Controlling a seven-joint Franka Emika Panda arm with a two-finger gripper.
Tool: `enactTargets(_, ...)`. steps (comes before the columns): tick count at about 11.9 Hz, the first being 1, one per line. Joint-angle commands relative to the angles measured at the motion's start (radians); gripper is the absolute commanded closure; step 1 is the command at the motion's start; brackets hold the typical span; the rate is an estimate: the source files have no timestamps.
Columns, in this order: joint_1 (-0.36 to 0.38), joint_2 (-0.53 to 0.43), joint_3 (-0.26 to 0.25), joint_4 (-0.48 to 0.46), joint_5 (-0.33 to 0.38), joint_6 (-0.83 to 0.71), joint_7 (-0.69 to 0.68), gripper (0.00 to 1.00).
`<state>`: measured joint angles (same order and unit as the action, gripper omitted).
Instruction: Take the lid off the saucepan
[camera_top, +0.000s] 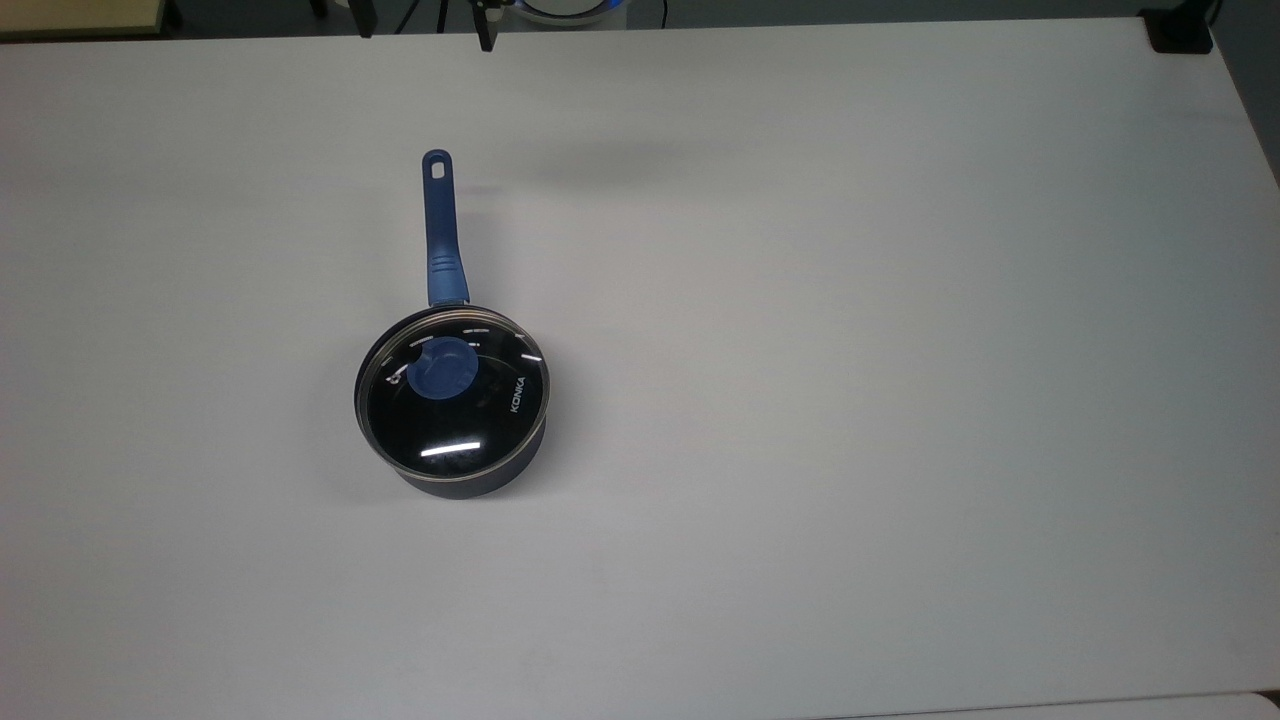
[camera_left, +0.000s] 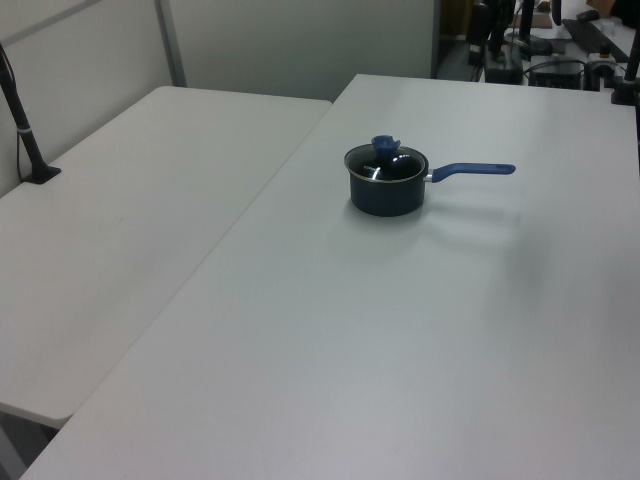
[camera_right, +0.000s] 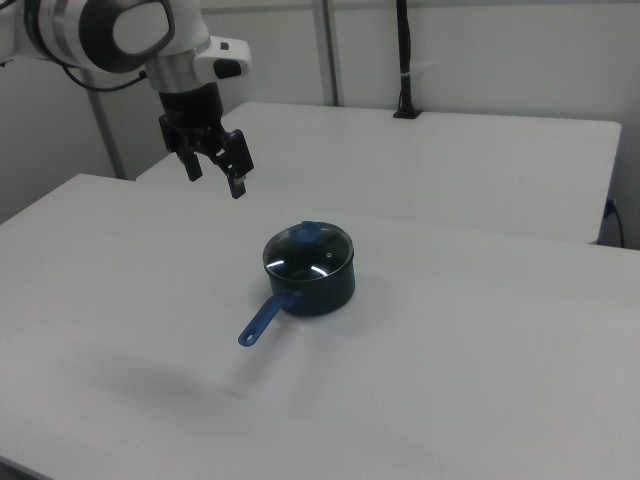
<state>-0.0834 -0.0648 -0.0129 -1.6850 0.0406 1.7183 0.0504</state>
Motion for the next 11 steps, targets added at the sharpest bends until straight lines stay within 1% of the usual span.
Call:
enactTargets(1,-0.003,-0.009,0.011,-0.012,-0.008,0.015,-0.004,0.00)
enactTargets(11,-0.003,-0.009,0.011,-0.012,-0.008,0.012,-0.014,0.00)
